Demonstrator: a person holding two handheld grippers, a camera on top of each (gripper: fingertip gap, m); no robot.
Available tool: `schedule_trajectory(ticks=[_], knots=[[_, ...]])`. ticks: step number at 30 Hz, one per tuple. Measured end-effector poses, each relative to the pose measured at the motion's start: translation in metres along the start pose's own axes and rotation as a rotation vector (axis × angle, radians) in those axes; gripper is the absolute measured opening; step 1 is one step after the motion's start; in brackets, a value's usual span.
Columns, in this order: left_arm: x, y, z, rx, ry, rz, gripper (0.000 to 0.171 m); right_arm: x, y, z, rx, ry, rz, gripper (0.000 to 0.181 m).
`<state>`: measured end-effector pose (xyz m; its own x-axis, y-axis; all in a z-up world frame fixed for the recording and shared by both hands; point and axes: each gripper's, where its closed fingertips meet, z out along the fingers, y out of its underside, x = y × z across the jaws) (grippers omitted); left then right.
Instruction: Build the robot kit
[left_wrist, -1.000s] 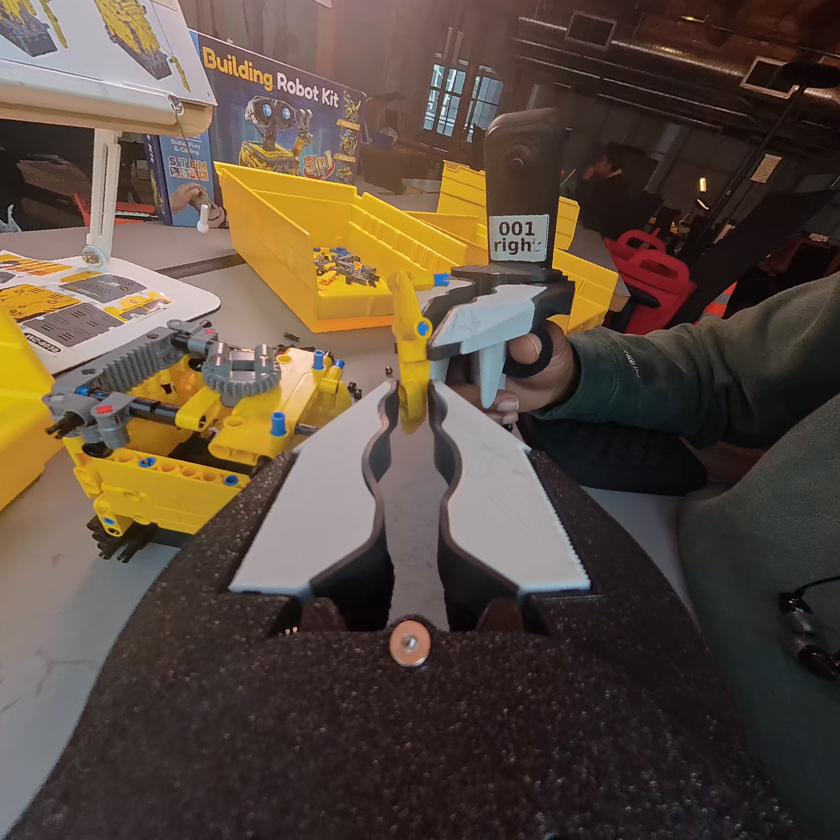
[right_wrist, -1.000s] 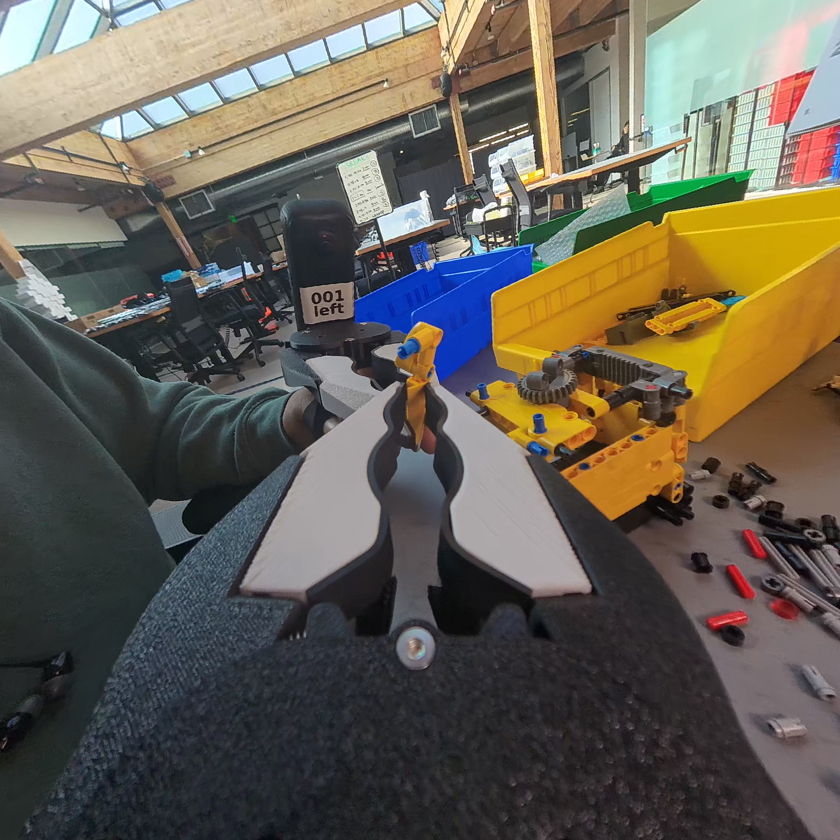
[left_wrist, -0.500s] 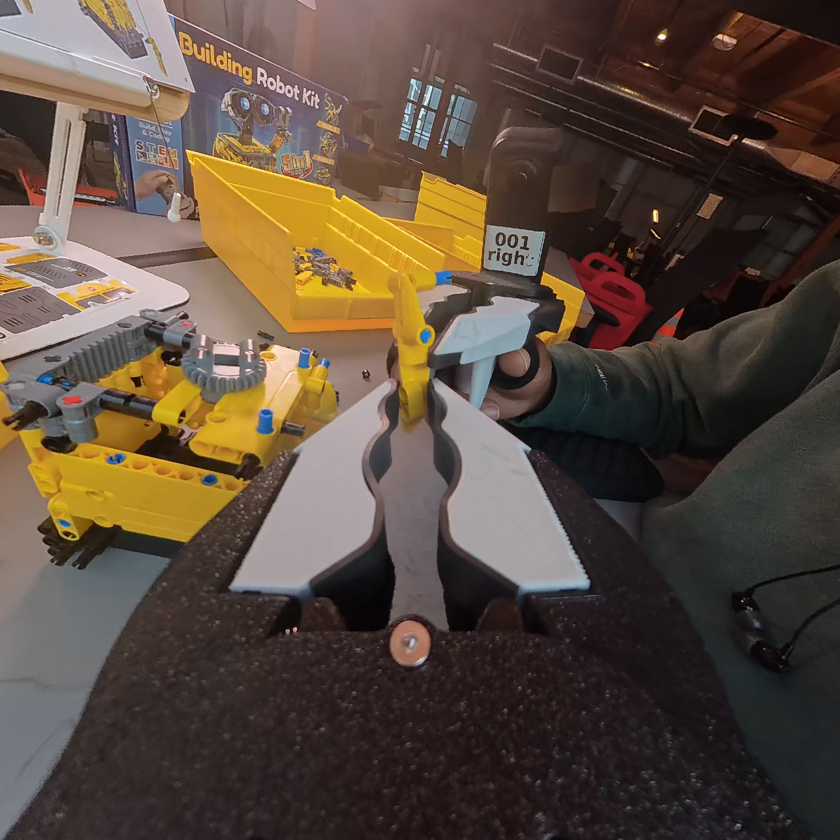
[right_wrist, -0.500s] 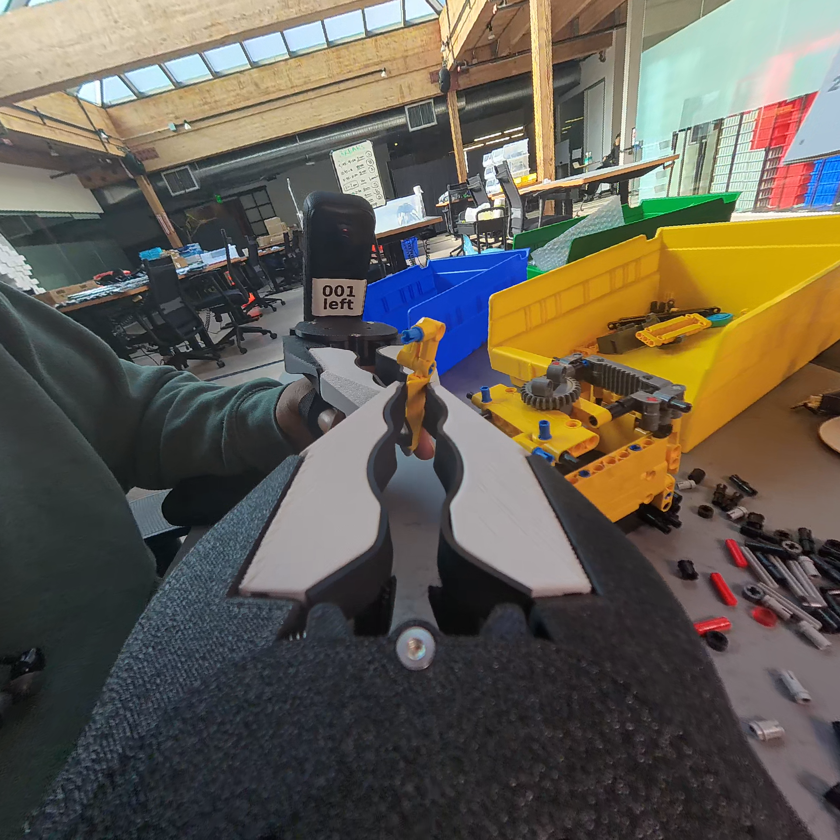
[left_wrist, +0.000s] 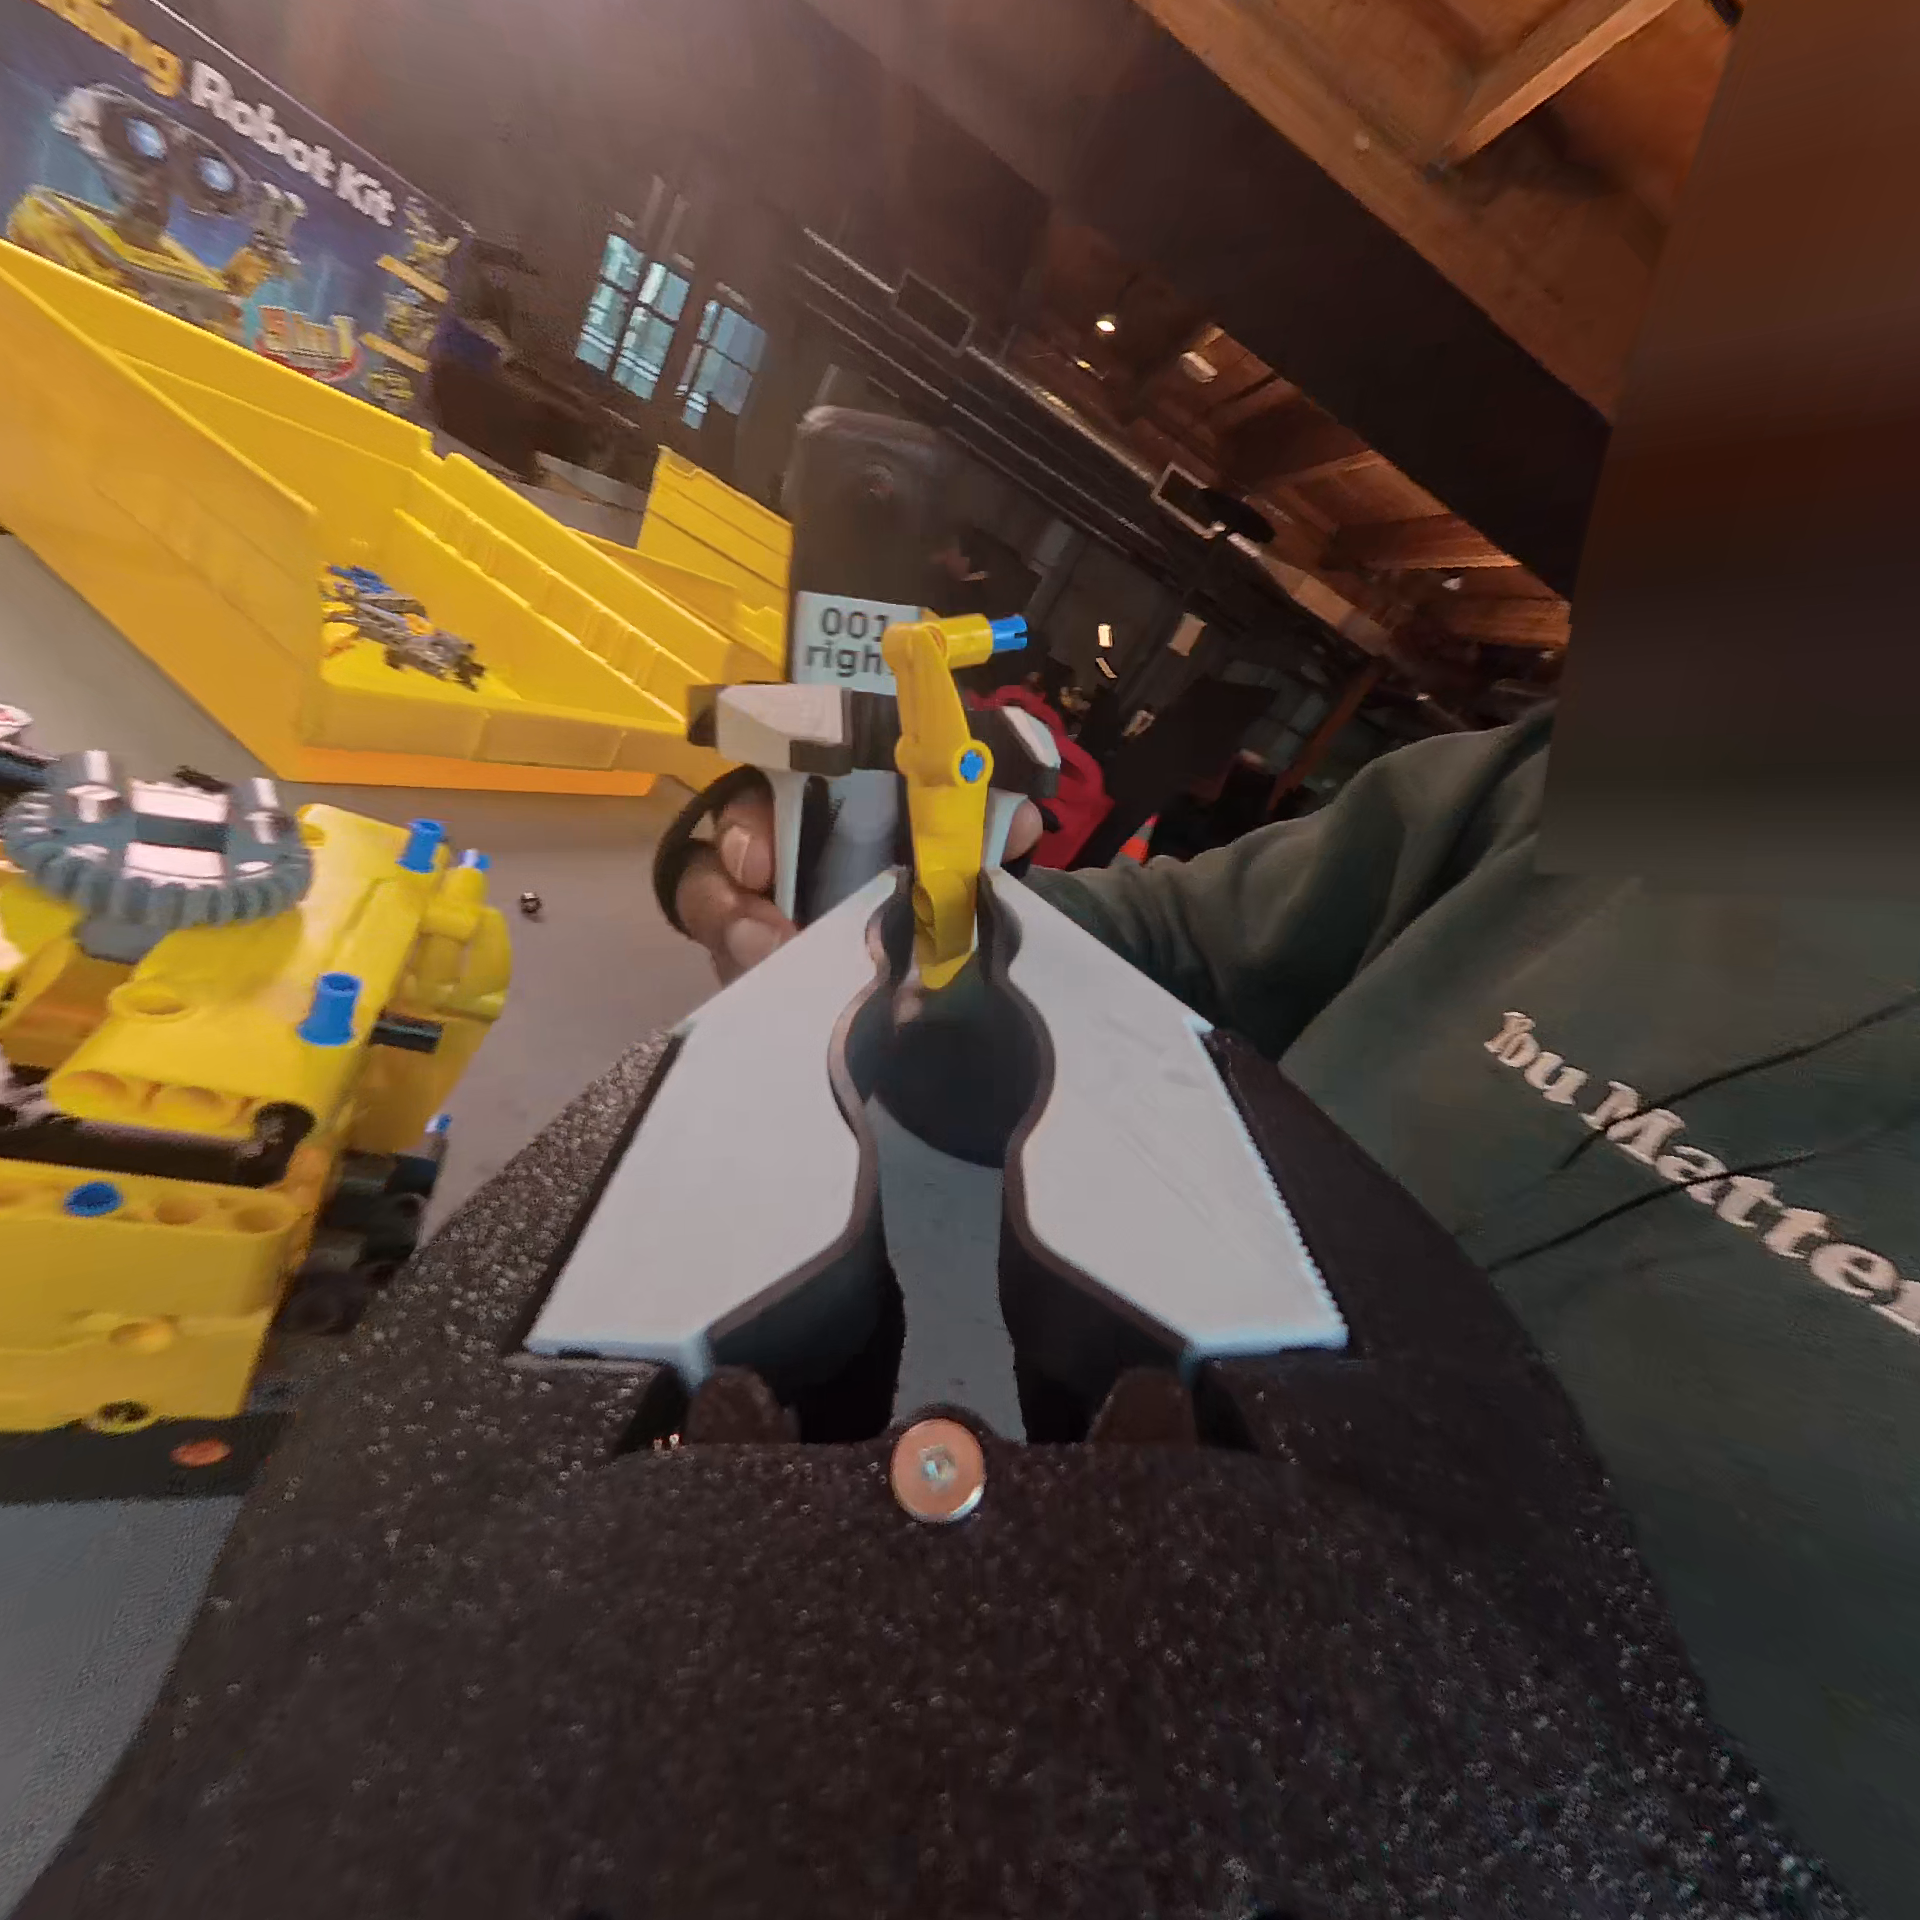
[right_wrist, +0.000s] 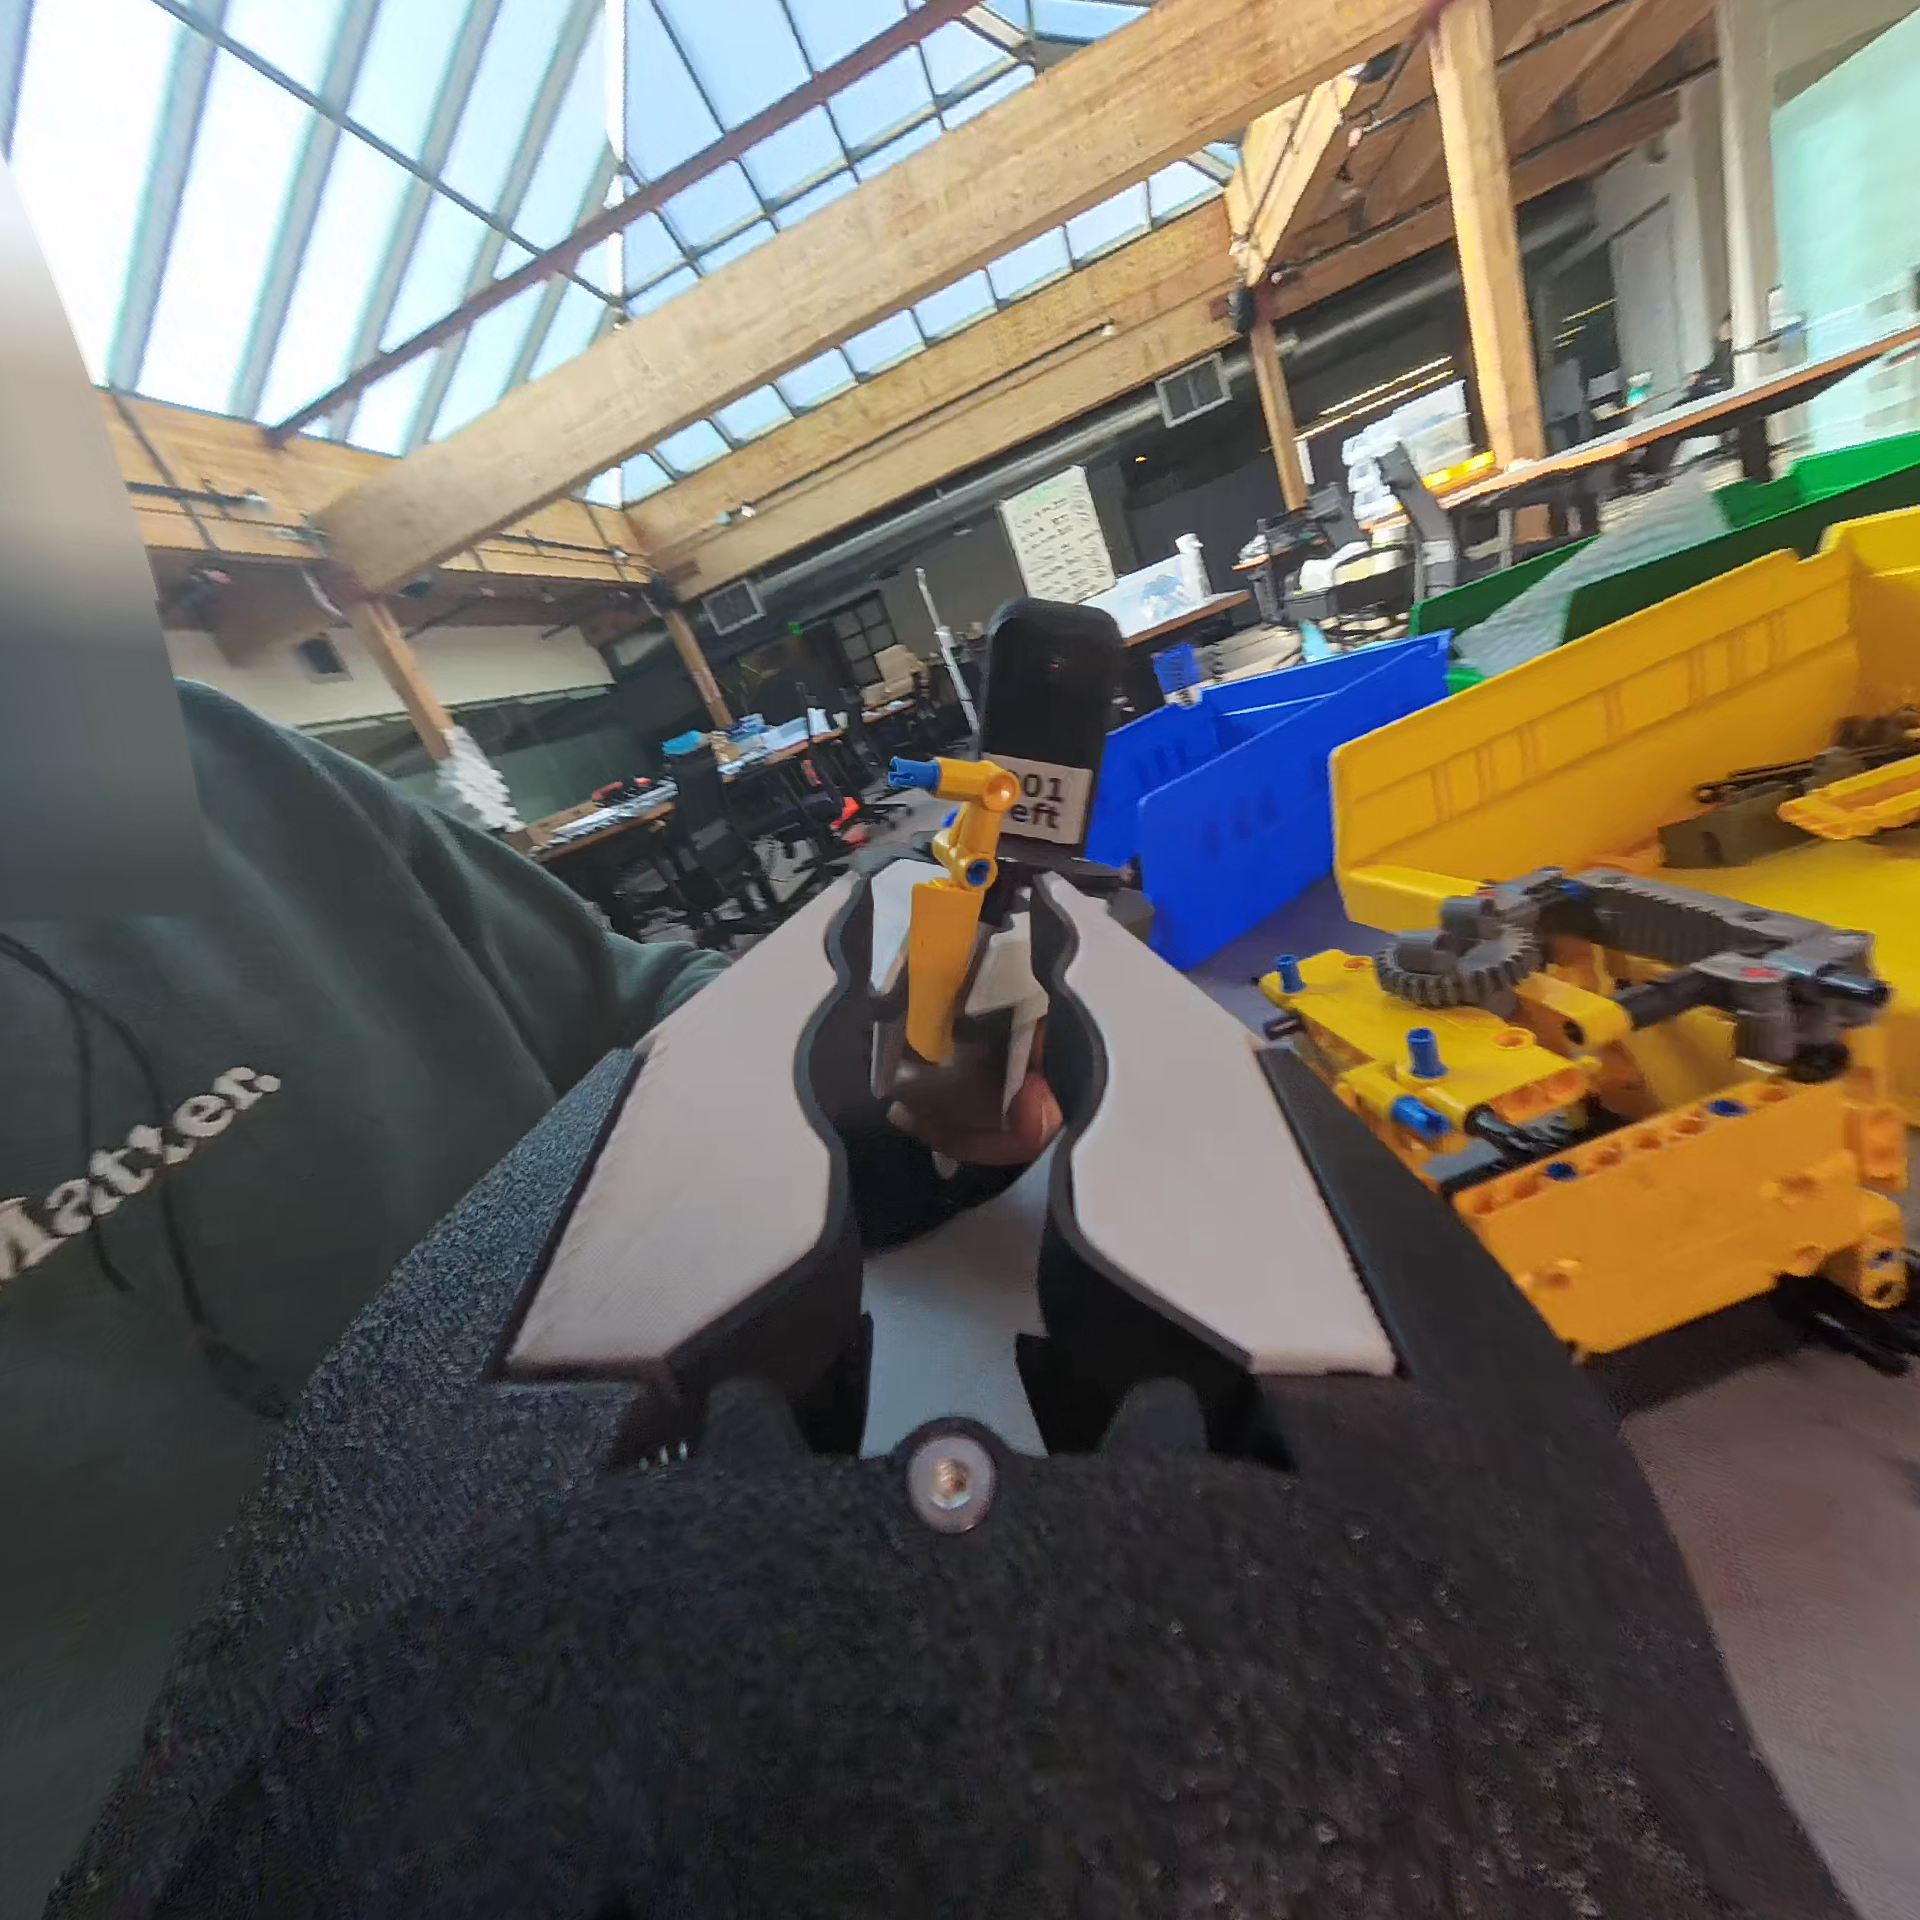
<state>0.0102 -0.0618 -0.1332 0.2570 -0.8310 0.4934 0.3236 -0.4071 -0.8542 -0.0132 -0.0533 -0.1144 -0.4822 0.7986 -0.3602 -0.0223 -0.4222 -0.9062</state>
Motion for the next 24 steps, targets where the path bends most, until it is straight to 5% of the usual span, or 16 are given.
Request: schedule_trajectory(ticks=[10, 24], knots=[[0.026, 0.016, 0.011, -0.074, 0.170, -0.045, 0.011, -0.033, 0.023, 0.008, -0.129, -0.177, 0.001, 0.014], [-0.014, 0.017, 0.000, -0.132, -0.123, 0.115, 0.016, 0.001, 0.027, 0.005, -0.180, 0.043, -0.094, 0.014]])
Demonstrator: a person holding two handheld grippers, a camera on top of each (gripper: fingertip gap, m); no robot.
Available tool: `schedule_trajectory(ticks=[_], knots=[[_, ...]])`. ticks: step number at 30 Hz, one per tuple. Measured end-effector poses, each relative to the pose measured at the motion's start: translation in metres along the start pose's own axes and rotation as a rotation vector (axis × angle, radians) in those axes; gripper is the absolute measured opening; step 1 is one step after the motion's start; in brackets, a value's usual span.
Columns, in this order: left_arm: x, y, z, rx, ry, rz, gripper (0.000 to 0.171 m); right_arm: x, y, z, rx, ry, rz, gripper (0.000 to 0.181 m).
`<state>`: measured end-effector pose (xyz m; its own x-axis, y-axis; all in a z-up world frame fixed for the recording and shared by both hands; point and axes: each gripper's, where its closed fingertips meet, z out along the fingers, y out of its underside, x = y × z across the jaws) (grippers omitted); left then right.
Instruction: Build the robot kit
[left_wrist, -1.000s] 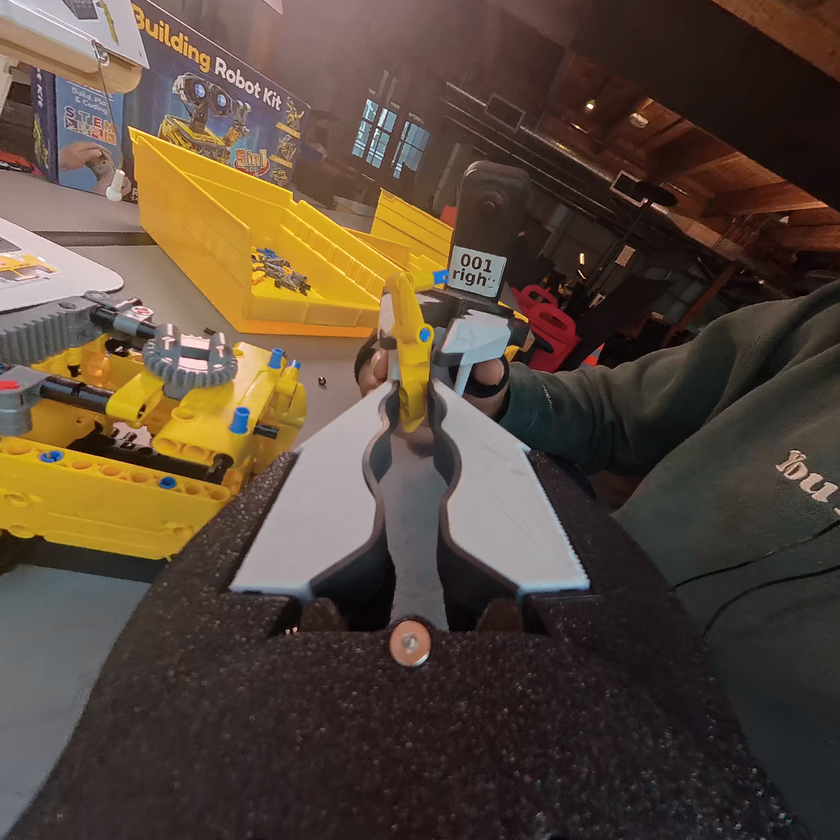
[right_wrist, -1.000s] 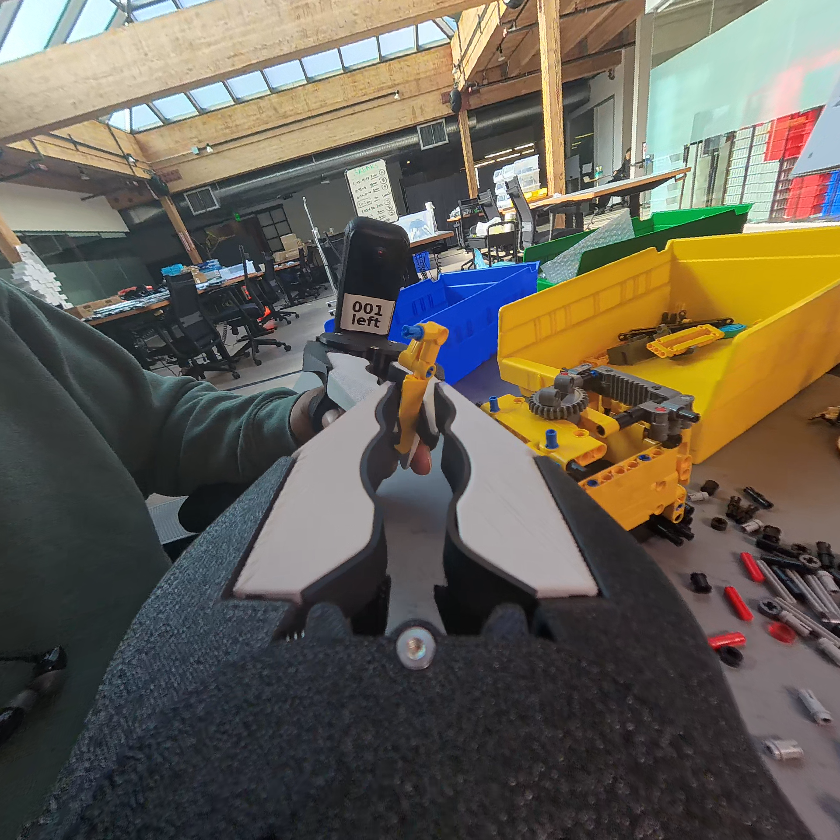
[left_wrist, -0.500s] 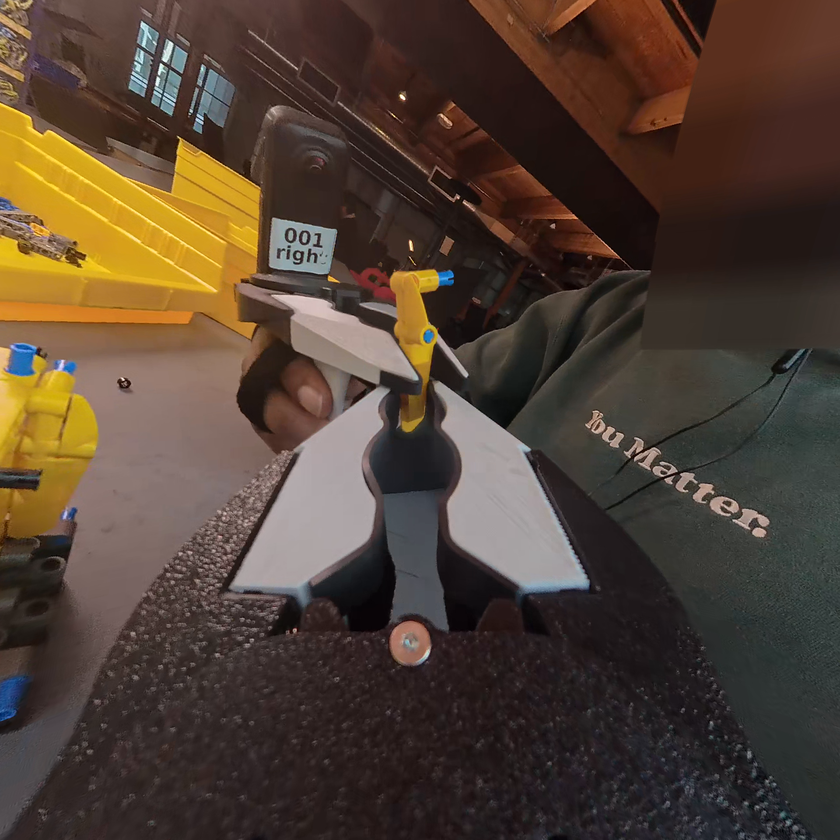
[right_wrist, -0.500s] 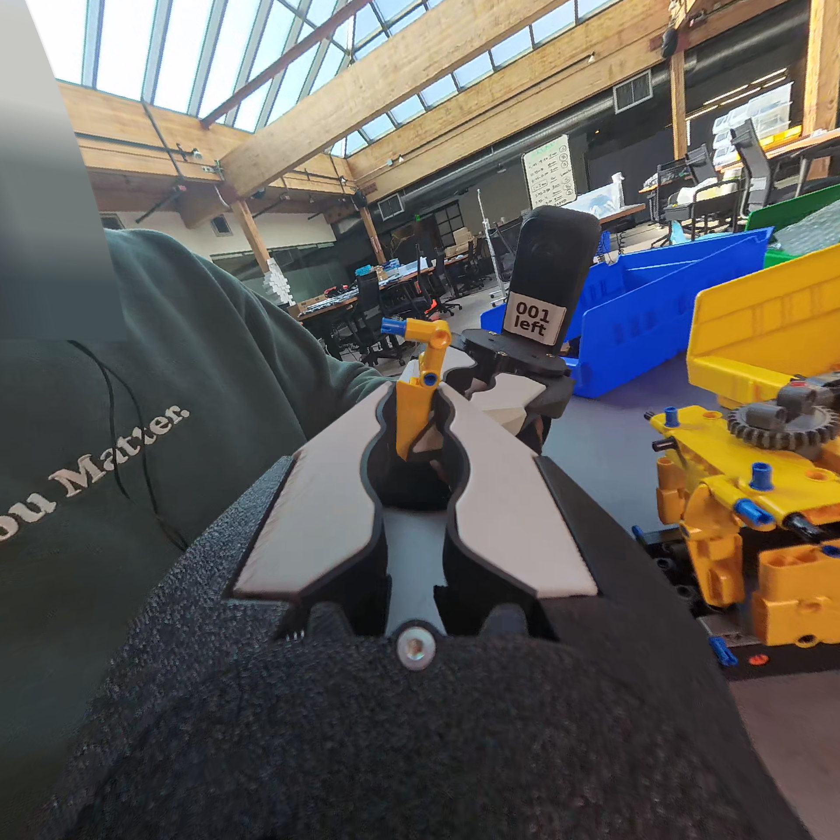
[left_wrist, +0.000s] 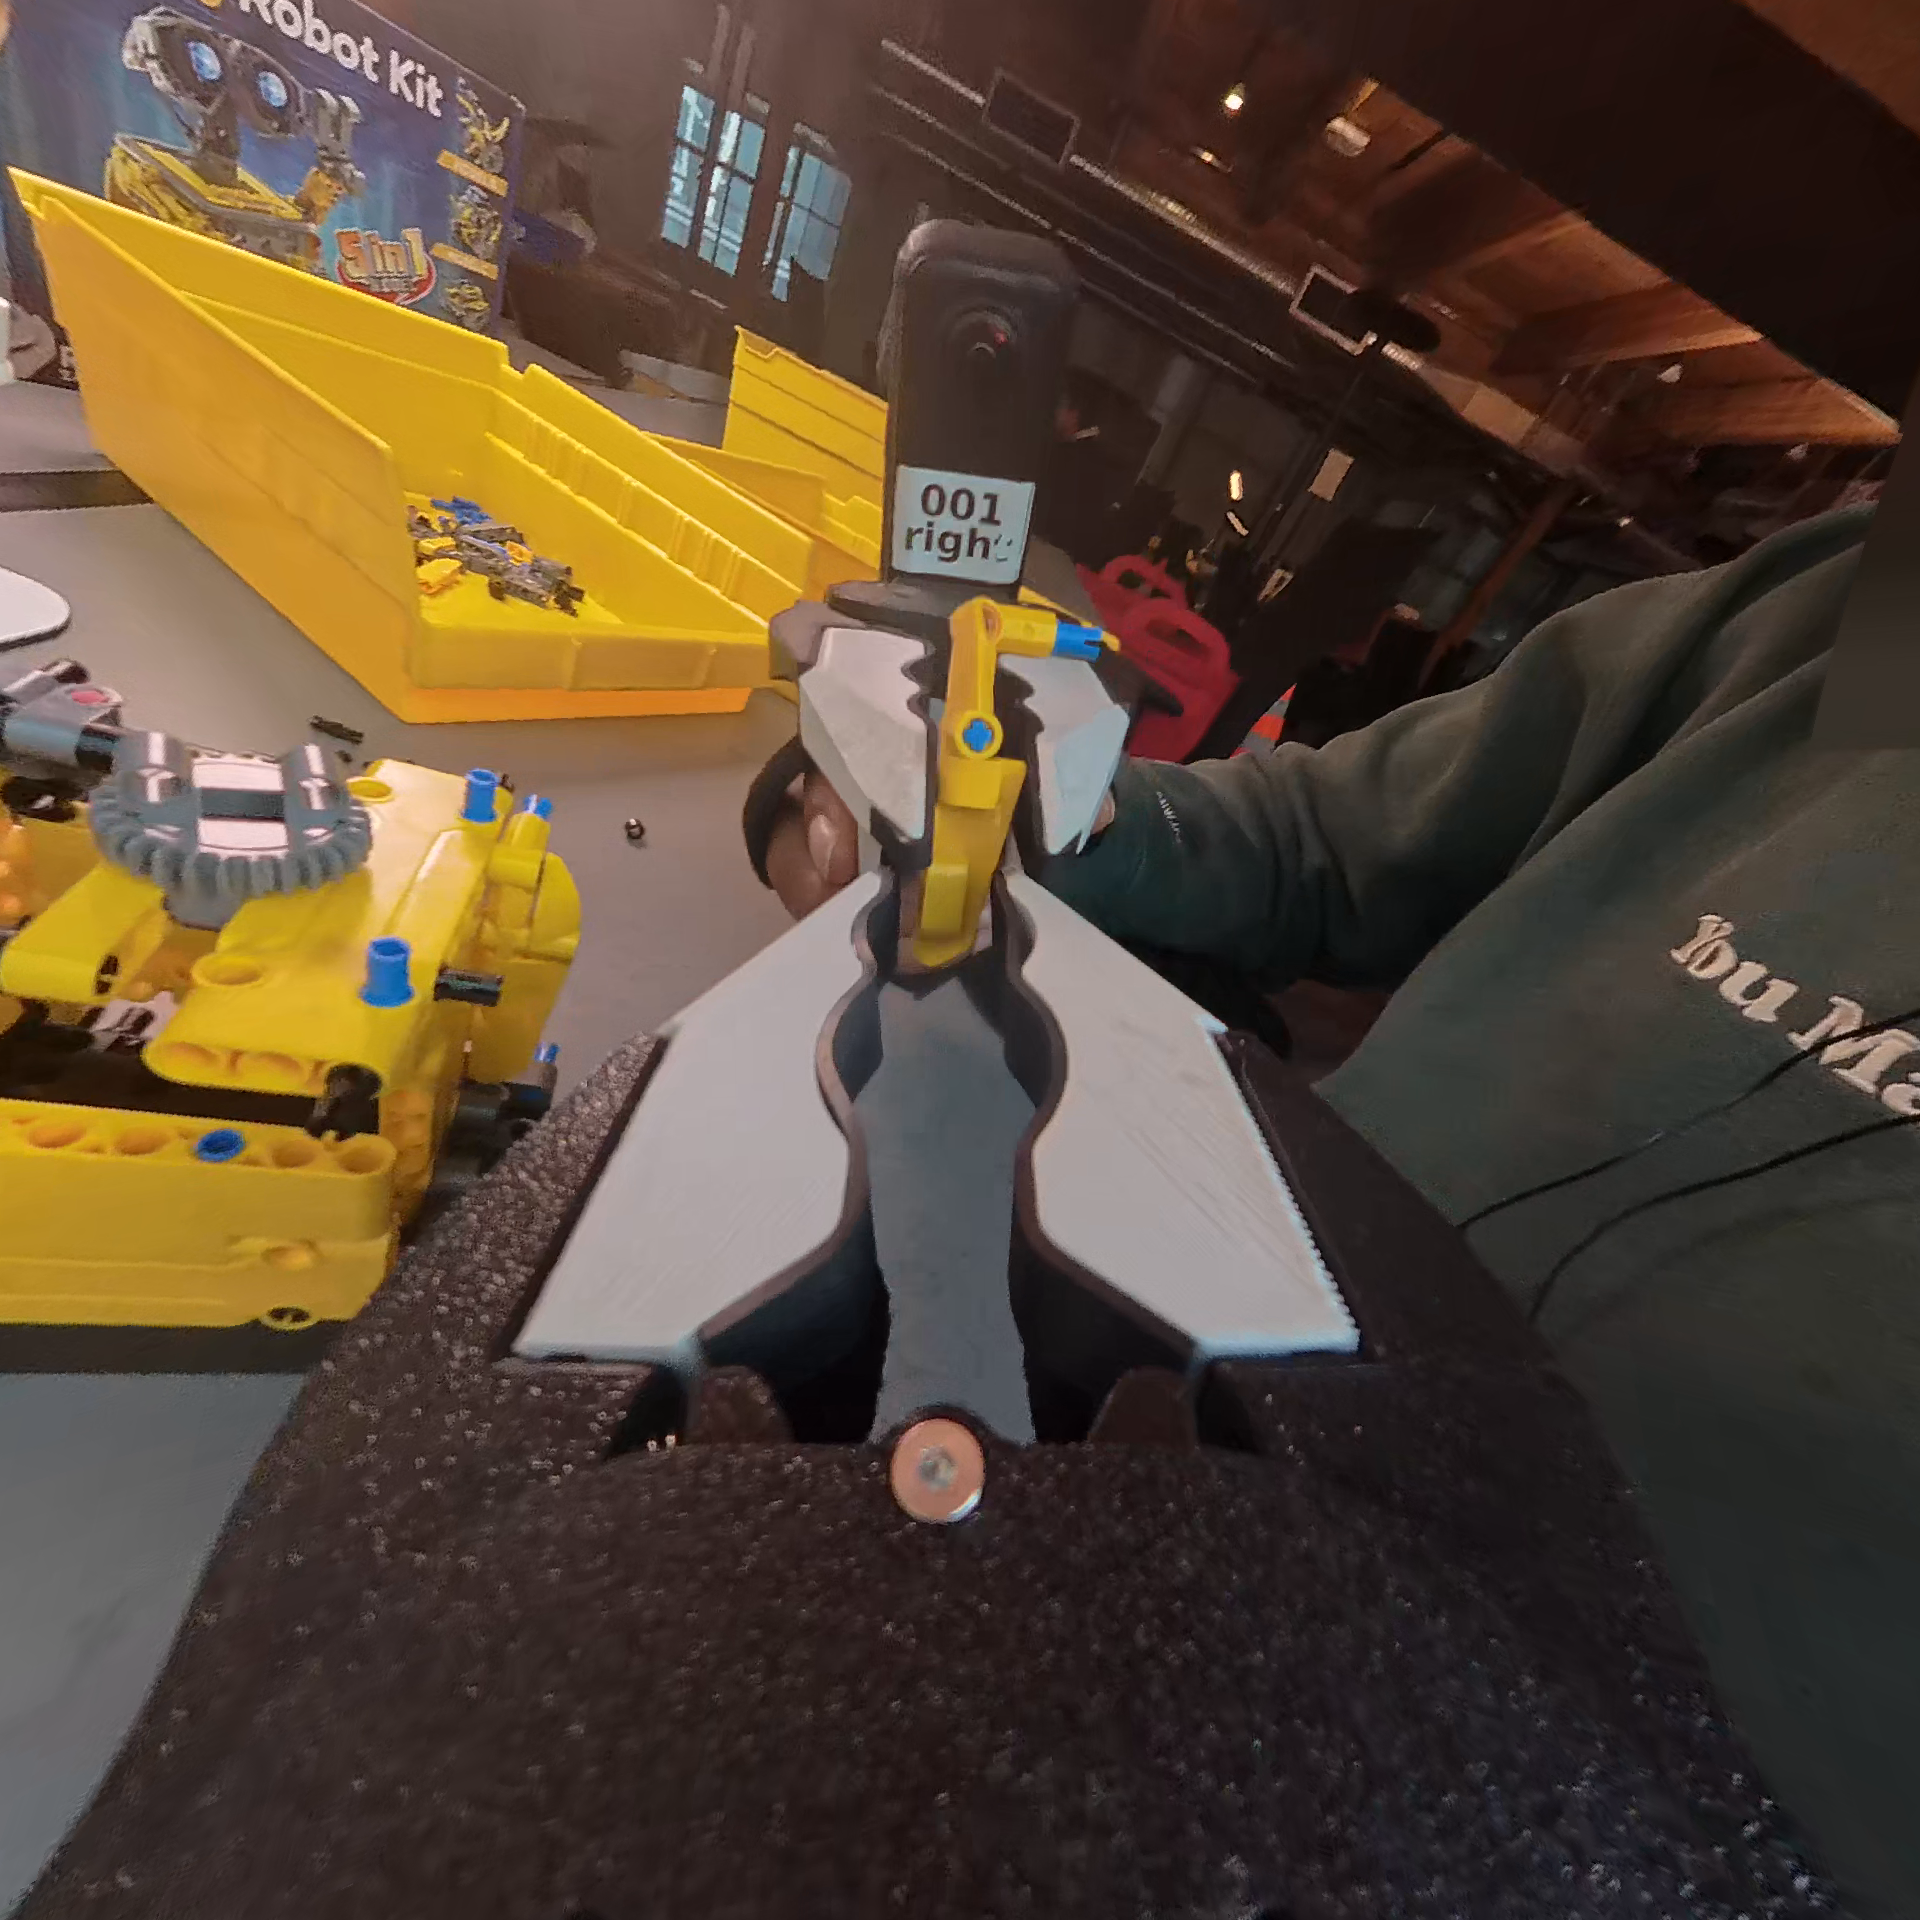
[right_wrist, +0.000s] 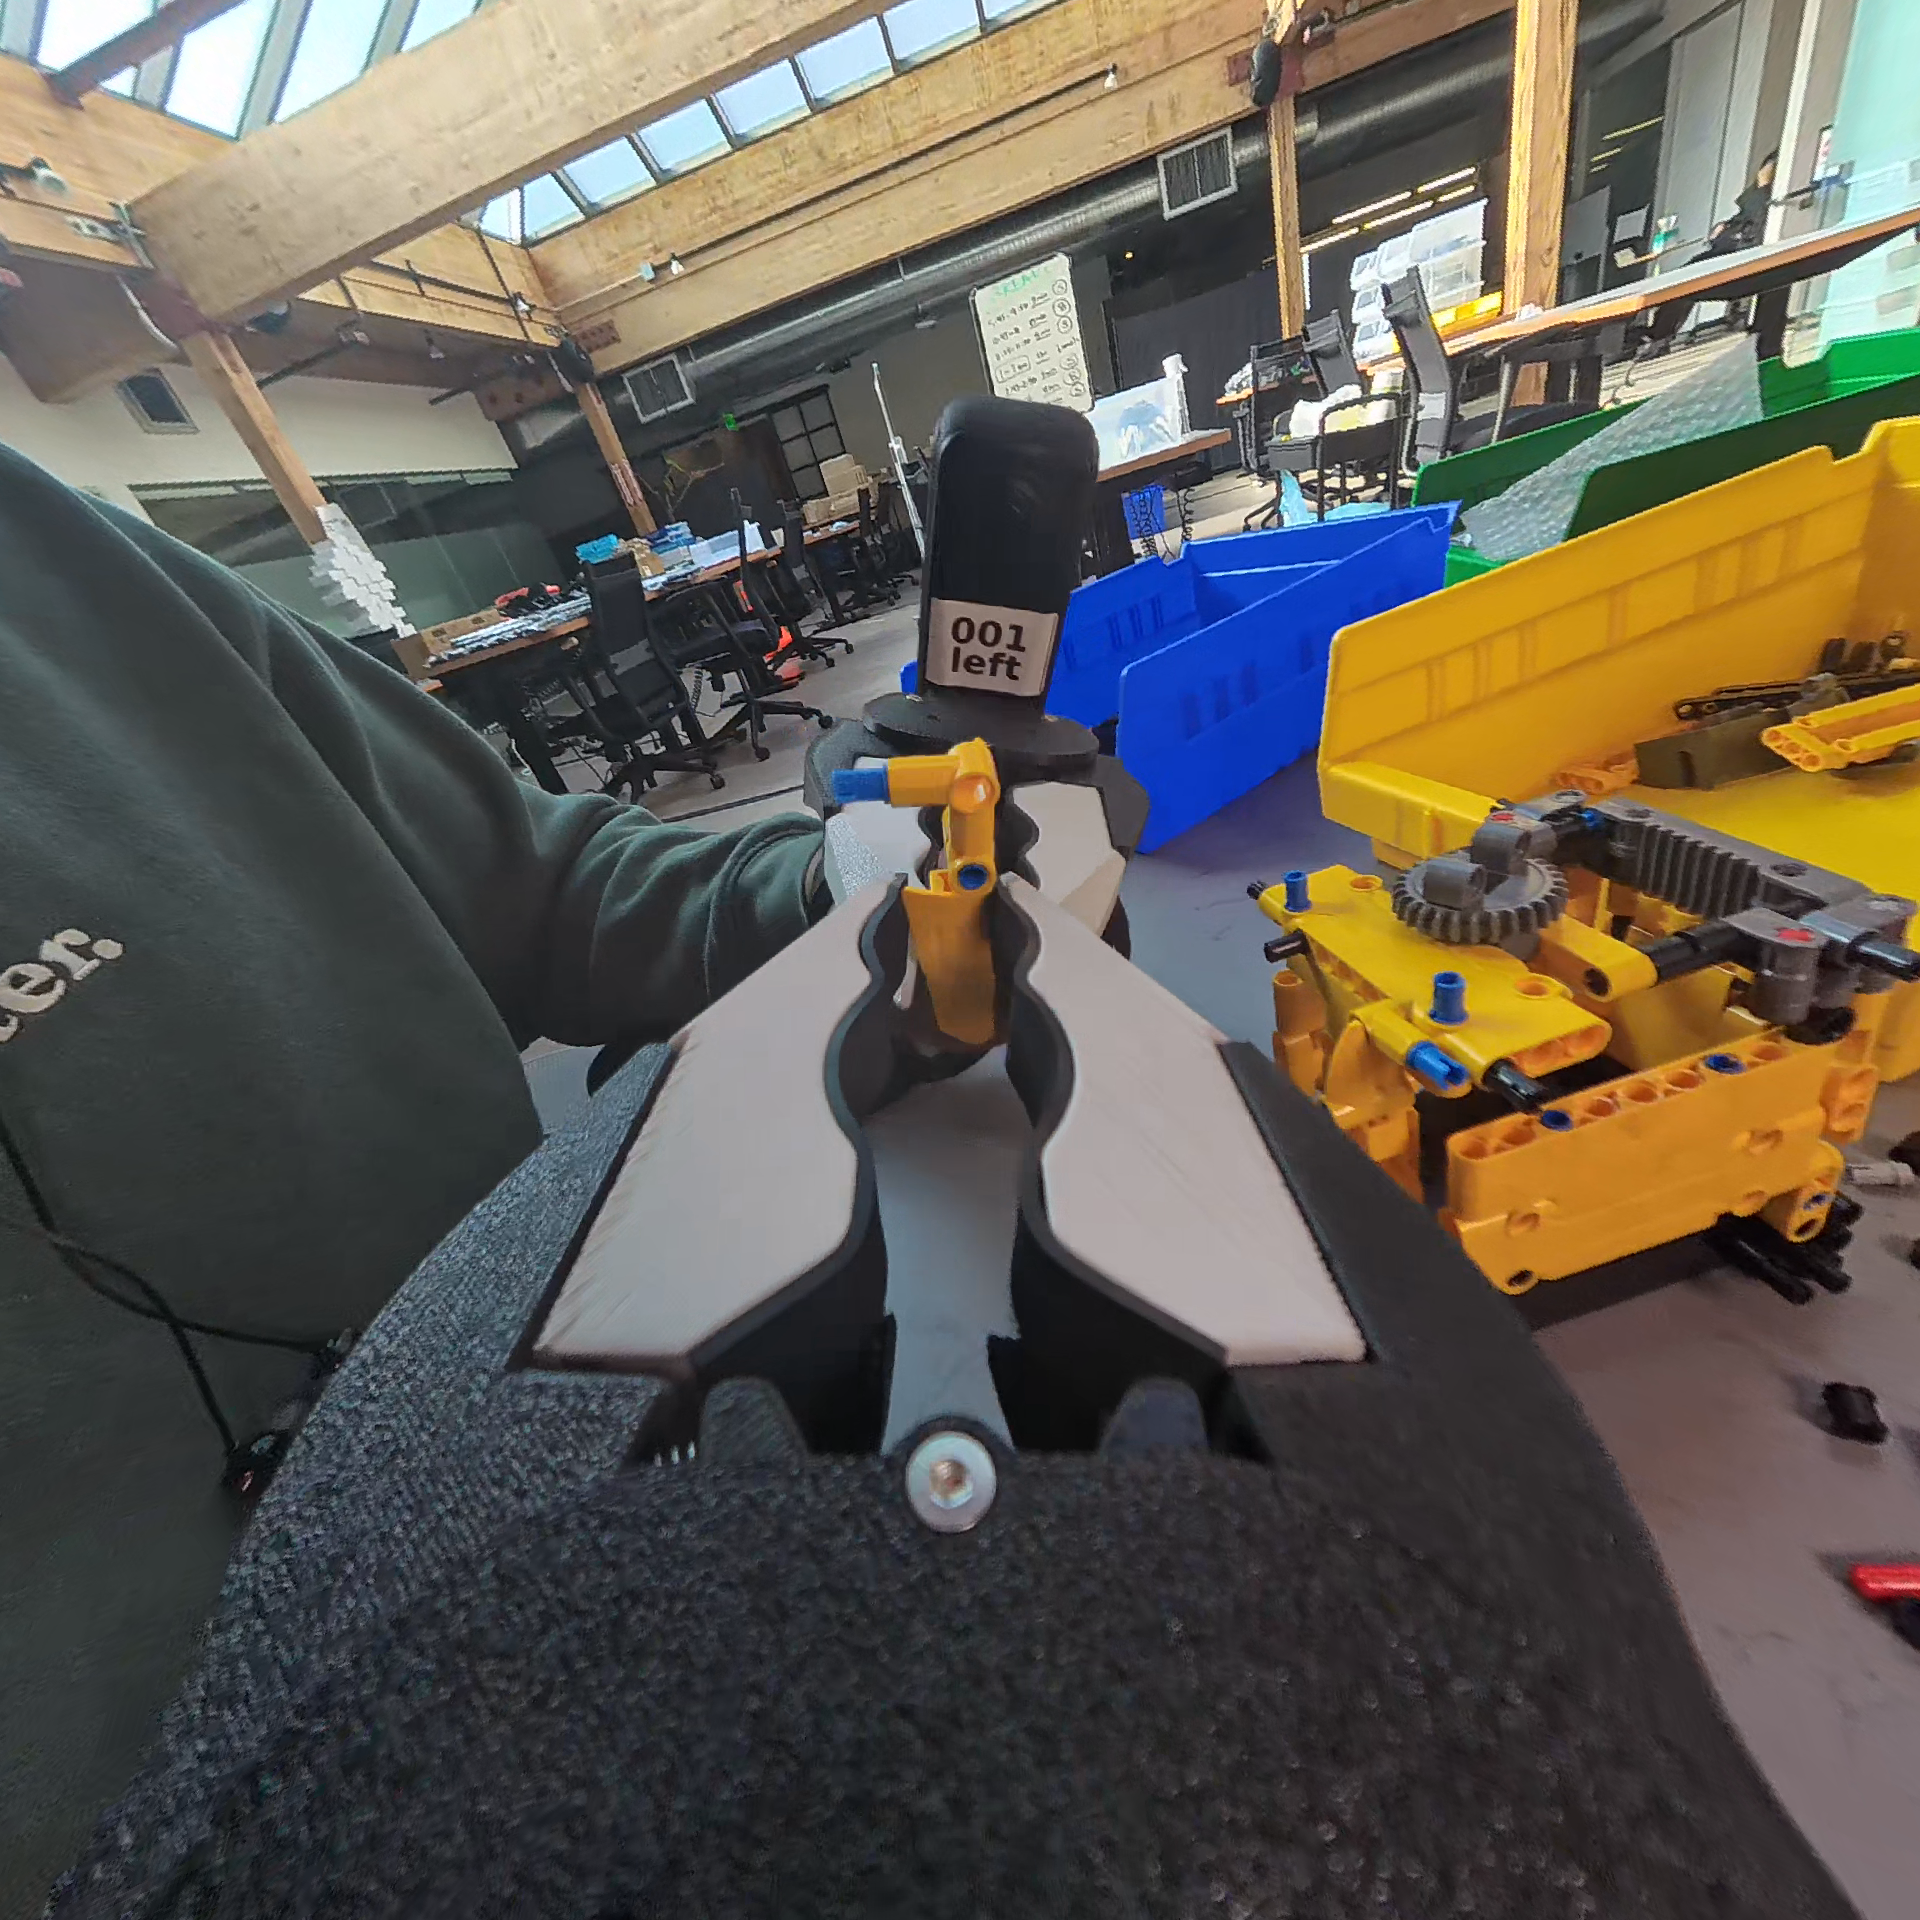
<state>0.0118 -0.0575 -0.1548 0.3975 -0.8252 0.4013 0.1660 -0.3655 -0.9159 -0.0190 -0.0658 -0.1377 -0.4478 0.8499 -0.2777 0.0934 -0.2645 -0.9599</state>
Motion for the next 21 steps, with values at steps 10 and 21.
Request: schedule_trajectory(ticks=[10, 21], knots=[[-0.021, 0.007, -0.023, -0.103, -0.130, 0.091, 0.021, 0.021, 0.010, -0.002, -0.064, 0.114, 0.002, 0.014], [-0.022, -0.009, -0.035, -0.052, -0.167, 0.156, 0.023, 0.028, 0.019, -0.001, -0.134, 0.148, -0.028, 0.014]])
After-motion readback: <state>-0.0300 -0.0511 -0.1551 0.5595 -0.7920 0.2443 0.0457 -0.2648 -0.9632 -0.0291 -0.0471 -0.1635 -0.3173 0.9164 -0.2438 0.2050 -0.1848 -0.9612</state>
